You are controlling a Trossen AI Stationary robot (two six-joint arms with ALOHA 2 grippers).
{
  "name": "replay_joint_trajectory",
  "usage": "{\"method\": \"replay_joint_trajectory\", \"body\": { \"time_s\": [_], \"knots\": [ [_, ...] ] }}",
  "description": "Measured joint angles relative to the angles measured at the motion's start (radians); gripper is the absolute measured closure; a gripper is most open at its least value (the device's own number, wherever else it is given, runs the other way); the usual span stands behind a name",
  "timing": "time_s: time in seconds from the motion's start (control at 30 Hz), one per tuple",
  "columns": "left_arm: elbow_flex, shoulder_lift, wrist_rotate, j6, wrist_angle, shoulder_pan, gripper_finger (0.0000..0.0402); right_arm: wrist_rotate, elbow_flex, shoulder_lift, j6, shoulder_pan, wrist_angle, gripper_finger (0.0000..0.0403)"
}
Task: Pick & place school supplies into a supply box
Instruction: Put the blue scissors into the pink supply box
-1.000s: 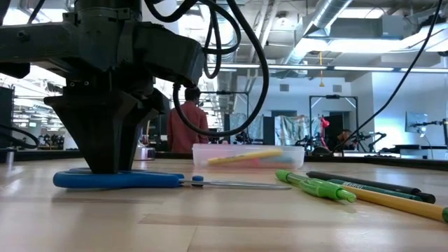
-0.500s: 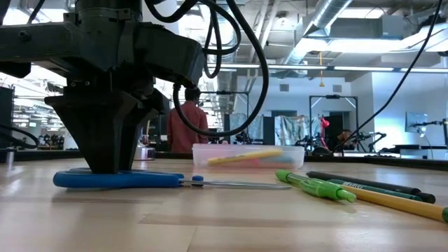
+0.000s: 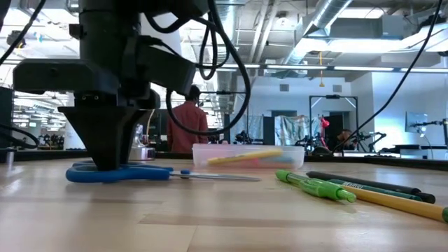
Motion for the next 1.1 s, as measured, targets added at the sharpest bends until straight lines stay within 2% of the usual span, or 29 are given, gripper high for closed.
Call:
{"method": "replay_joint_trajectory", "body": {
  "time_s": [0.27, 0.57, 0.87, 1.1],
  "knots": [
    [0.002, -0.040, 0.012, -0.047, 0.010, 0.000, 0.0312, 0.000, 0.000, 0.000, -0.001, 0.000, 0.000, 0.0272],
    [0.004, -0.166, -0.075, -0.095, 0.019, 0.051, 0.0312, 0.000, 0.000, 0.000, -0.002, 0.000, -0.004, 0.0272],
    [0.004, -0.195, -0.107, -0.108, 0.077, 0.234, 0.0312, 0.001, 0.000, 0.000, -0.002, 0.000, -0.002, 0.0272],
    [0.005, -0.195, -0.105, 0.022, 0.236, 0.412, 0.0312, 0.001, 0.000, 0.000, -0.001, 0.000, 0.000, 0.0272]
  ]
}}
